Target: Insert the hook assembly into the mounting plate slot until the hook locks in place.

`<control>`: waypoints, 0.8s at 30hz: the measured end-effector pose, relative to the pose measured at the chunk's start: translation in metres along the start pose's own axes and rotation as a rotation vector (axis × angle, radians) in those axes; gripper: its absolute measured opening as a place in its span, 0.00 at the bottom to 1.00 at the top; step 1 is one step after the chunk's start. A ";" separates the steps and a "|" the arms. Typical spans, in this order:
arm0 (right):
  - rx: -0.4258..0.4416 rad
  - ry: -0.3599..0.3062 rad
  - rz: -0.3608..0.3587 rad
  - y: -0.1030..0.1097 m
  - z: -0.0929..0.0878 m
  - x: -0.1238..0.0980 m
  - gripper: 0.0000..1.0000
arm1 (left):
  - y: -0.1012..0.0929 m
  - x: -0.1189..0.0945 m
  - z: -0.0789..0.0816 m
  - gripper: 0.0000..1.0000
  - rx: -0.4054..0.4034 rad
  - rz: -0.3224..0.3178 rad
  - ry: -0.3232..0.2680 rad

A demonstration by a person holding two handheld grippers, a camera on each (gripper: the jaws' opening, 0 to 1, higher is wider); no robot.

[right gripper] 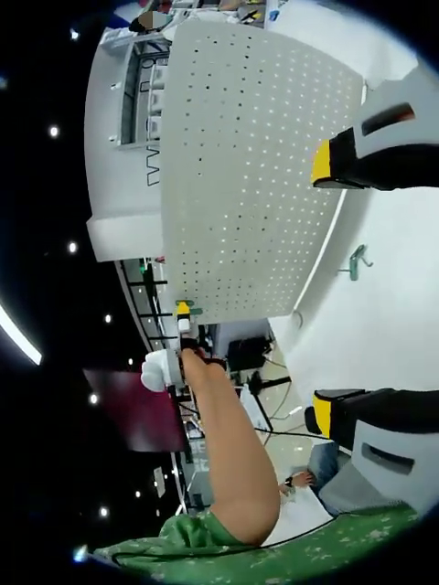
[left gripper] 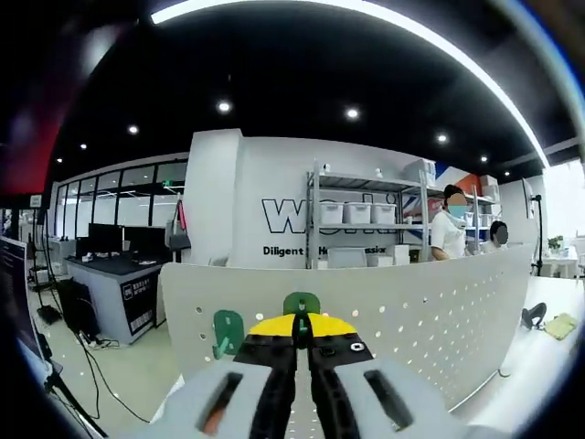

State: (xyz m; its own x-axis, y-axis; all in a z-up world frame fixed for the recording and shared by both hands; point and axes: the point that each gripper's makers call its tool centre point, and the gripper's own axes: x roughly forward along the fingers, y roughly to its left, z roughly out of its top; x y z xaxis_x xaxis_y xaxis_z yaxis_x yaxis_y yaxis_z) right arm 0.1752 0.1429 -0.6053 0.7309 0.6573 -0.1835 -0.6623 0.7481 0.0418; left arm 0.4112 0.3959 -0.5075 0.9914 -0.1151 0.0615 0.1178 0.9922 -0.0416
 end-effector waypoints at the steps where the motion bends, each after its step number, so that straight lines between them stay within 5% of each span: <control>1: 0.000 0.001 -0.001 0.000 0.000 0.000 0.92 | 0.001 0.001 0.000 0.03 -0.001 0.002 0.000; 24: 0.007 0.007 -0.019 -0.004 -0.001 -0.001 0.91 | 0.007 0.008 -0.003 0.03 -0.017 0.018 -0.064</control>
State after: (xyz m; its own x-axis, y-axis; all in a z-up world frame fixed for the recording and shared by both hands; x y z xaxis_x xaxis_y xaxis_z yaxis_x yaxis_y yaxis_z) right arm 0.1770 0.1395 -0.6060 0.7421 0.6425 -0.1910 -0.6473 0.7609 0.0448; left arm 0.4198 0.4014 -0.5103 0.9879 -0.0929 0.1246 0.1009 0.9931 -0.0600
